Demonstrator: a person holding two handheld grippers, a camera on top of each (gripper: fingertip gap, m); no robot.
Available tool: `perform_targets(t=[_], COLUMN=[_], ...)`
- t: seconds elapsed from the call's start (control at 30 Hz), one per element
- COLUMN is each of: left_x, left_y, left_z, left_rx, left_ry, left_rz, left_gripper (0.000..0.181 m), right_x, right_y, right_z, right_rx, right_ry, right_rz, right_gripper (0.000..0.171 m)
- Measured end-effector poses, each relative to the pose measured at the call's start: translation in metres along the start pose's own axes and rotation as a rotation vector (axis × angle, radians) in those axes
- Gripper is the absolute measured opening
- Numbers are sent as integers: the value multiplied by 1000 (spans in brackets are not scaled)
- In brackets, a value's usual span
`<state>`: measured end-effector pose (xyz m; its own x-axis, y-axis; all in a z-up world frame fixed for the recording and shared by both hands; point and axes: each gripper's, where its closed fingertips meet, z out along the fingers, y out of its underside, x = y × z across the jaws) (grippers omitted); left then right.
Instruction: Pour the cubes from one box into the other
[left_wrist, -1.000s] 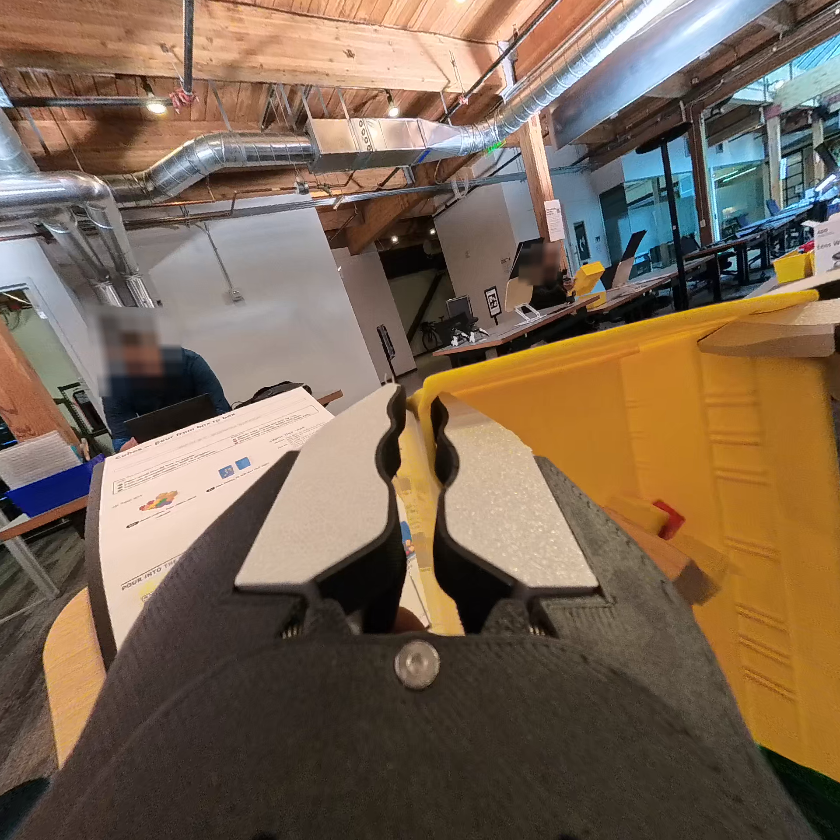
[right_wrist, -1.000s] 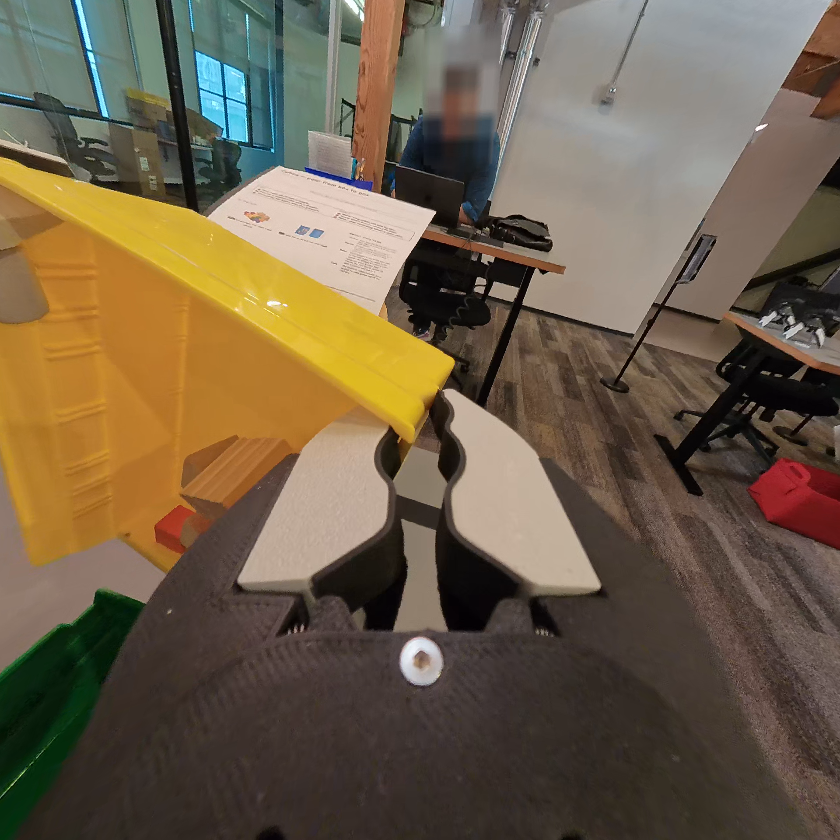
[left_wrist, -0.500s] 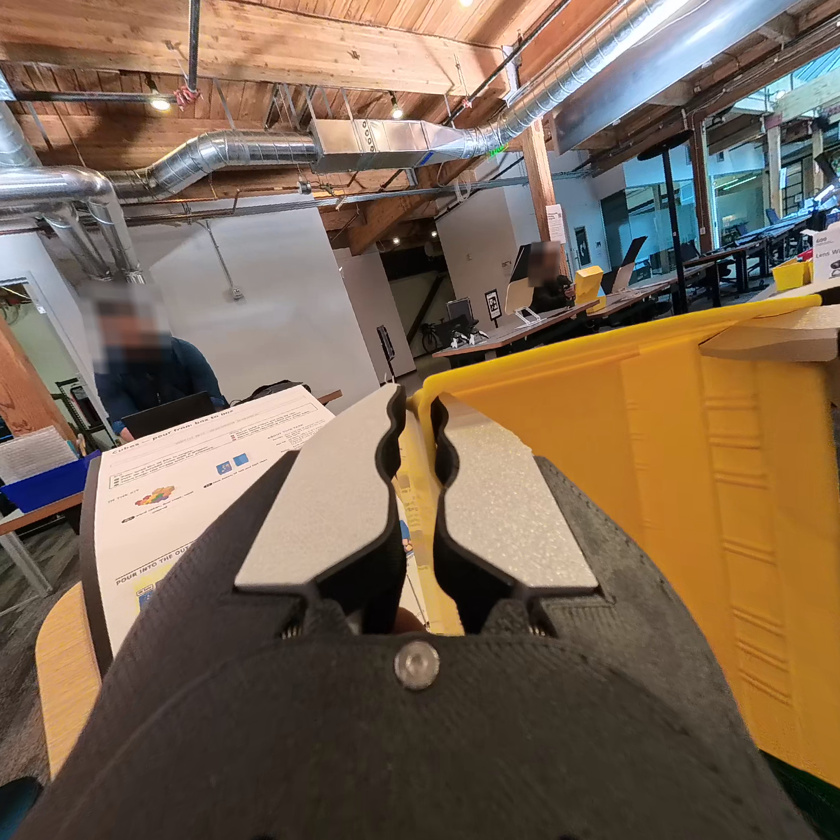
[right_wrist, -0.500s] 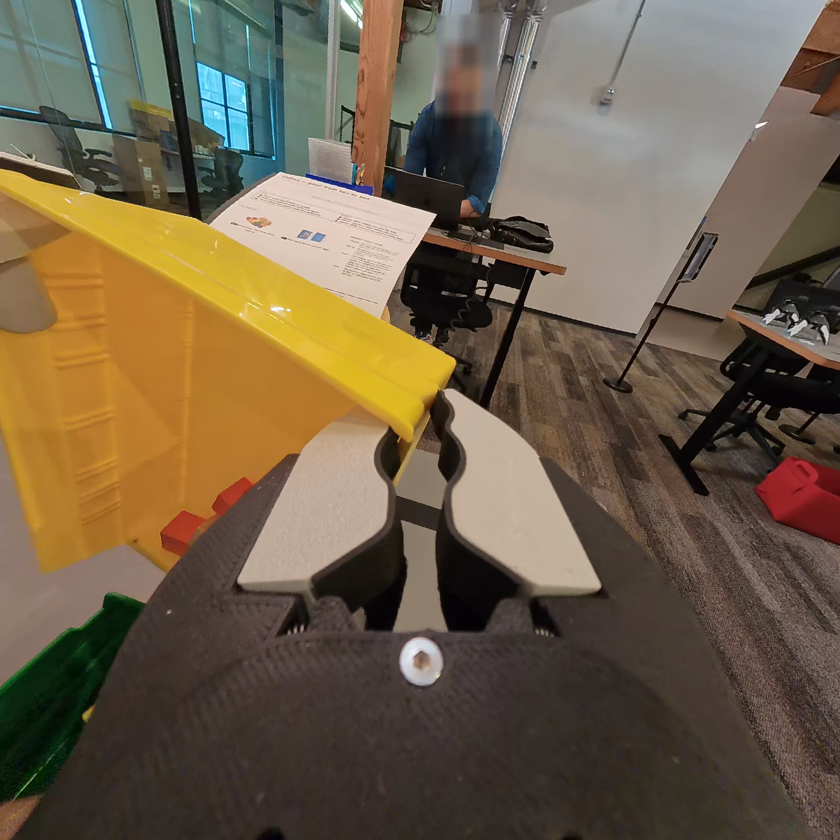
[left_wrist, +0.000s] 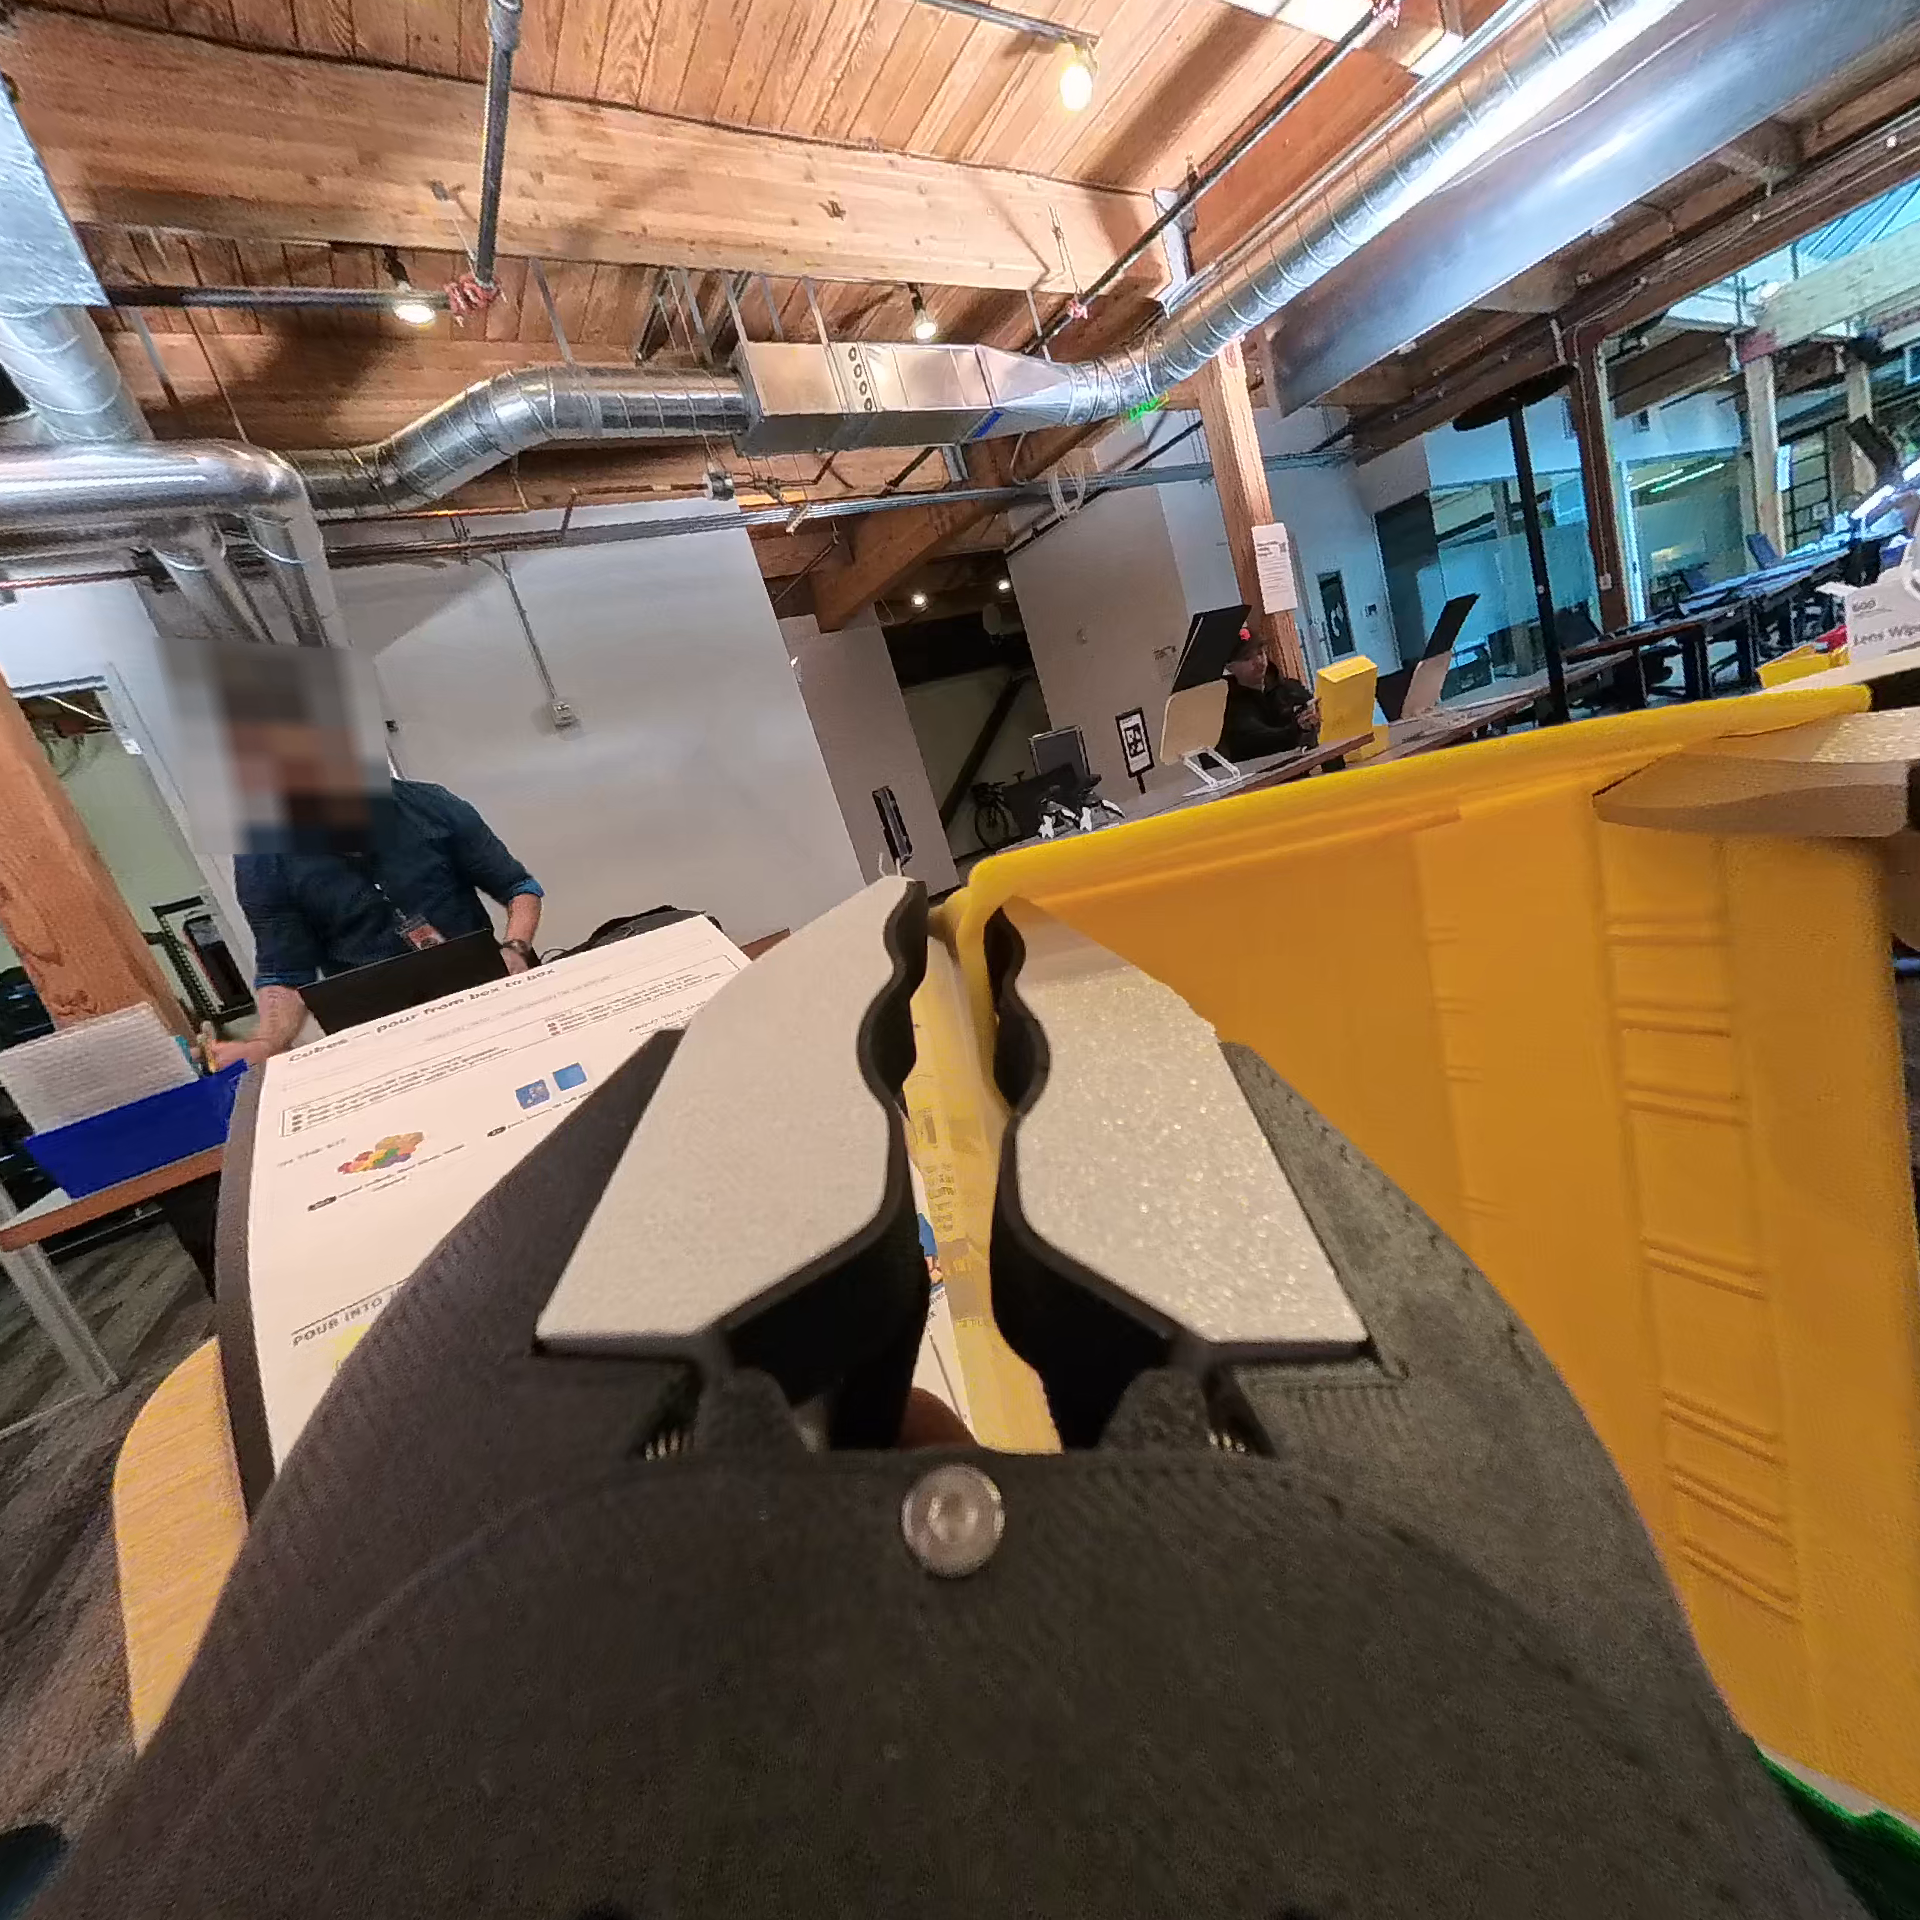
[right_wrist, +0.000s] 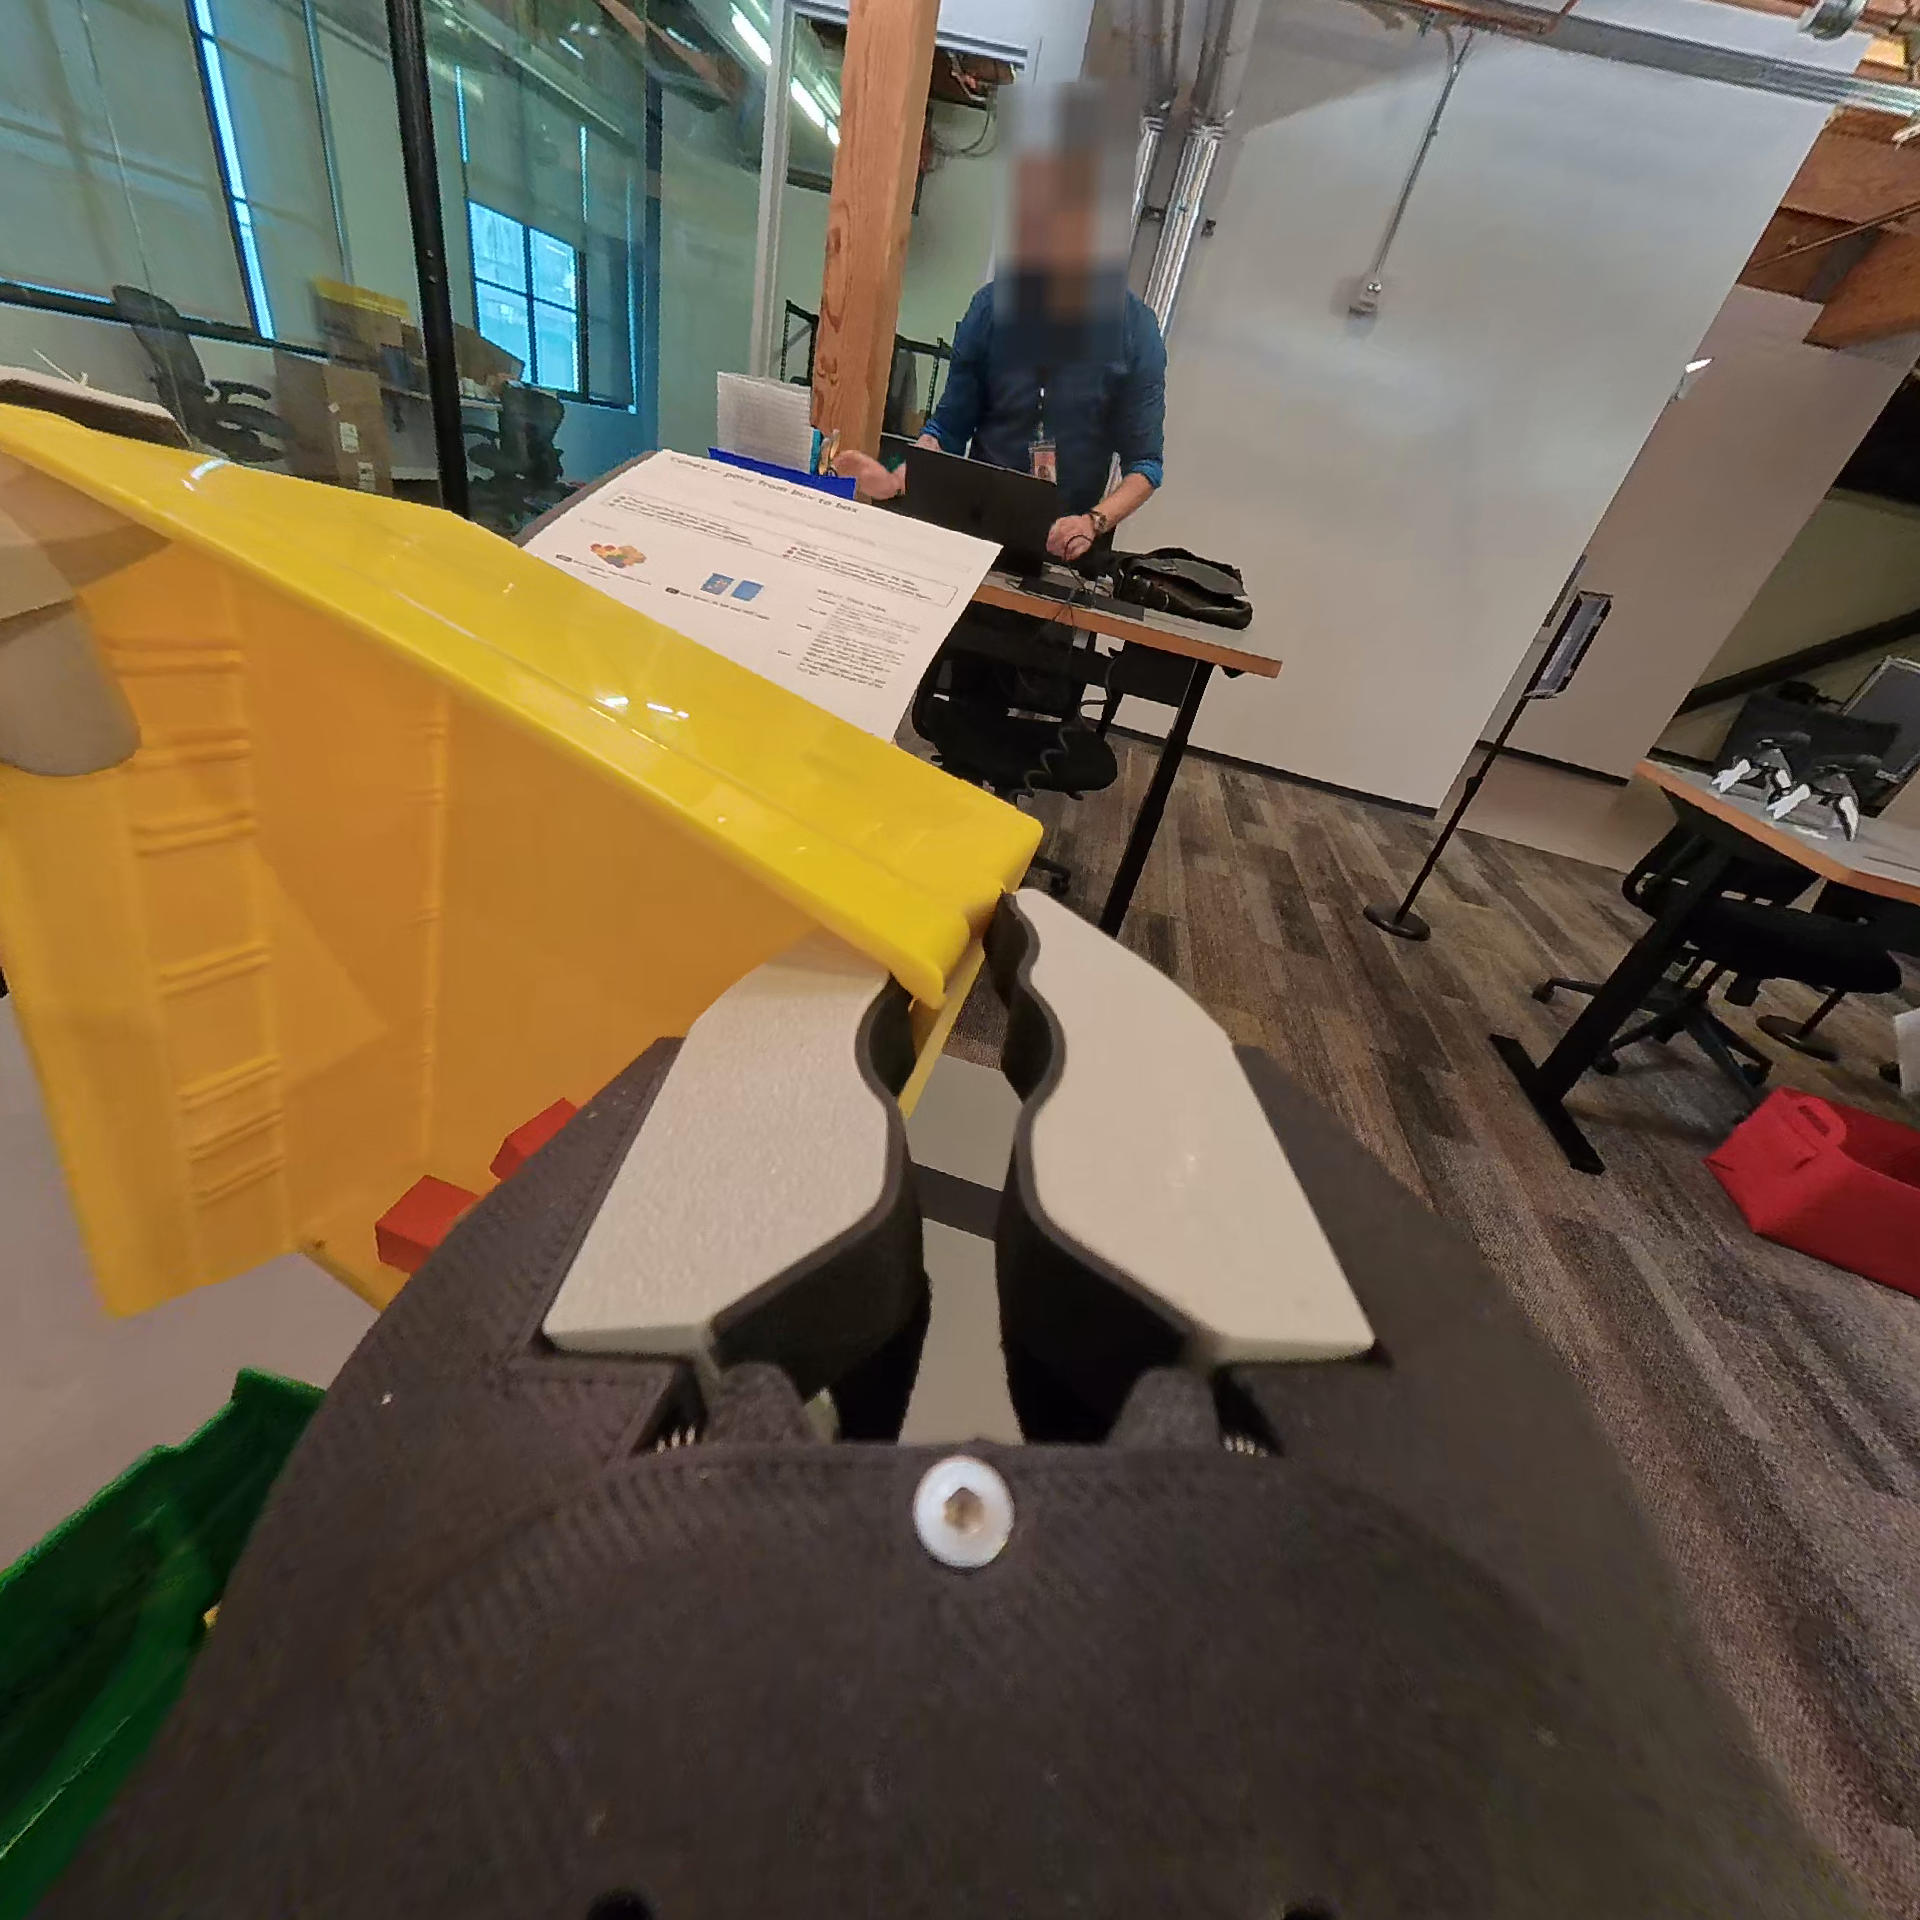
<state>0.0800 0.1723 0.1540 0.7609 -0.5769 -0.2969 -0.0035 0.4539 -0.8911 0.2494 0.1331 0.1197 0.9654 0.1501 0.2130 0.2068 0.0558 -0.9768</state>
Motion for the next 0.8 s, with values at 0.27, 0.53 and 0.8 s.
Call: perform_targets(t=[0.27,0.53,0.8], left_x=[-1,-2,-1], left_y=[1,2,-1], left_z=[-9,-15,-19], left_rx=[18,37,53], left_ry=[-3,-6,-7], left_rz=[-9,-12,-21], left_gripper=[10,10,10], right_x=[-8,-12,-14], right_y=[2,1,-1], right_z=[-4,-7,-9], right_rx=[21,28,40], right_ry=[-7,-3,-6], right_rz=[2,-15,-16], right_gripper=[8,8,8])
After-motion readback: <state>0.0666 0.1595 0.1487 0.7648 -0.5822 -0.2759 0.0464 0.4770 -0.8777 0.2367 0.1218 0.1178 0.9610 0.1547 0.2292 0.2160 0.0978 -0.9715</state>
